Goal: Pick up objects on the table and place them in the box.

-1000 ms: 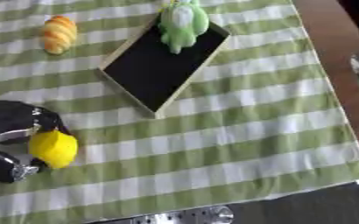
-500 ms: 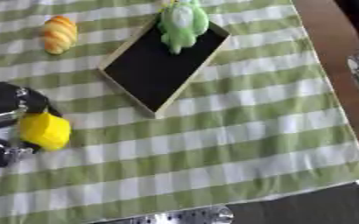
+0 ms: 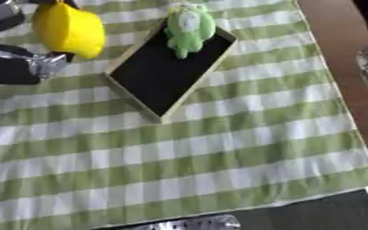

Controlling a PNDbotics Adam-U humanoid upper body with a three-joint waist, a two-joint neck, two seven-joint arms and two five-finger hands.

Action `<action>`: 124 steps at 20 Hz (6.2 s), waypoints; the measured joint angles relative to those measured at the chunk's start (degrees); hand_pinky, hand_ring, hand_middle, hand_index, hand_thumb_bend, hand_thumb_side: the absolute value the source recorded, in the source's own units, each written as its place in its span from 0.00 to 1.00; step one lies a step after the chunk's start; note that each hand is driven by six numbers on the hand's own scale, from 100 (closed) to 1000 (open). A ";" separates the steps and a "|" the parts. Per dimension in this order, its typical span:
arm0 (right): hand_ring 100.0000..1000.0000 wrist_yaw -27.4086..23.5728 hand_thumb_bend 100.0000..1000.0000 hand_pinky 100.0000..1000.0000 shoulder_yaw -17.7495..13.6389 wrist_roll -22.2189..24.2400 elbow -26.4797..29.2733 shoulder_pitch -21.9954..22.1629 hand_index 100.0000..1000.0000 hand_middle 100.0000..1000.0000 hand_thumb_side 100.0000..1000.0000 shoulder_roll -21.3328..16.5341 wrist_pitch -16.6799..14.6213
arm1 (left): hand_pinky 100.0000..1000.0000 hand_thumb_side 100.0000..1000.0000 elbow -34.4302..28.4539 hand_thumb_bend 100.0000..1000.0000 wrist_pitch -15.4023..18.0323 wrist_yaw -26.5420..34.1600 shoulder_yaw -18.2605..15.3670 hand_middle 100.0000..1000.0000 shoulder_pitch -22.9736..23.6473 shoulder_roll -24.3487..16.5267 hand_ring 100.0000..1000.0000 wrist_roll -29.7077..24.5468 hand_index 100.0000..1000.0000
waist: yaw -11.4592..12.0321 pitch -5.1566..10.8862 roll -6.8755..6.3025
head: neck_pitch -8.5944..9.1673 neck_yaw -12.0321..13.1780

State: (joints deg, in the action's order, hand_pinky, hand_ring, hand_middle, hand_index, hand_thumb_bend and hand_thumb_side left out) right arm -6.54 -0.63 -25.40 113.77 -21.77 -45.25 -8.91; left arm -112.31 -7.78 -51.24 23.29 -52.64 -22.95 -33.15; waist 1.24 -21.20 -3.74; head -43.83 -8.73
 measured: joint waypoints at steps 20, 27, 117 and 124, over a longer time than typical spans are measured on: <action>0.83 -1.19 0.00 0.90 1.04 1.12 0.00 -5.42 0.78 0.68 0.57 1.11 -1.05 | 0.71 0.00 31.37 0.00 2.13 -19.32 0.11 0.55 -4.28 19.54 0.61 10.17 0.63 | -3.31 -1.78 0.29 | 3.01 4.56; 0.83 -1.20 0.00 0.90 1.03 1.11 0.00 -4.95 0.78 0.68 0.57 1.16 -1.04 | 0.86 0.15 34.97 0.17 3.37 -20.05 0.13 0.77 -3.40 20.02 0.81 9.72 0.88 | -3.33 -1.76 -0.04 | 3.02 4.44; 0.83 -1.06 0.00 0.91 1.37 1.41 0.00 -4.10 0.78 0.67 0.56 -0.56 -0.40 | 0.87 0.21 57.49 0.21 -4.45 -5.94 -15.81 0.74 -10.34 0.26 0.80 3.09 0.76 | -5.74 -2.80 -2.50 | 5.13 5.76; 0.83 -1.03 0.00 0.91 1.31 1.39 0.00 -3.58 0.78 0.67 0.56 -0.54 -0.34 | 0.86 0.12 55.29 0.05 -4.21 -4.19 -15.34 0.71 -9.75 0.28 0.78 2.84 0.74 | -5.45 -2.80 -2.49 | 5.12 5.76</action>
State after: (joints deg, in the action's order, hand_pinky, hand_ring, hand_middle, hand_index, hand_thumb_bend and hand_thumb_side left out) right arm -7.58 0.69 -24.01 113.77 -25.35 -45.79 -9.25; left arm -57.02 -11.99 -55.43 7.95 -62.39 -22.67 -30.31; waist -4.20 -24.01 -6.23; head -38.71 -2.97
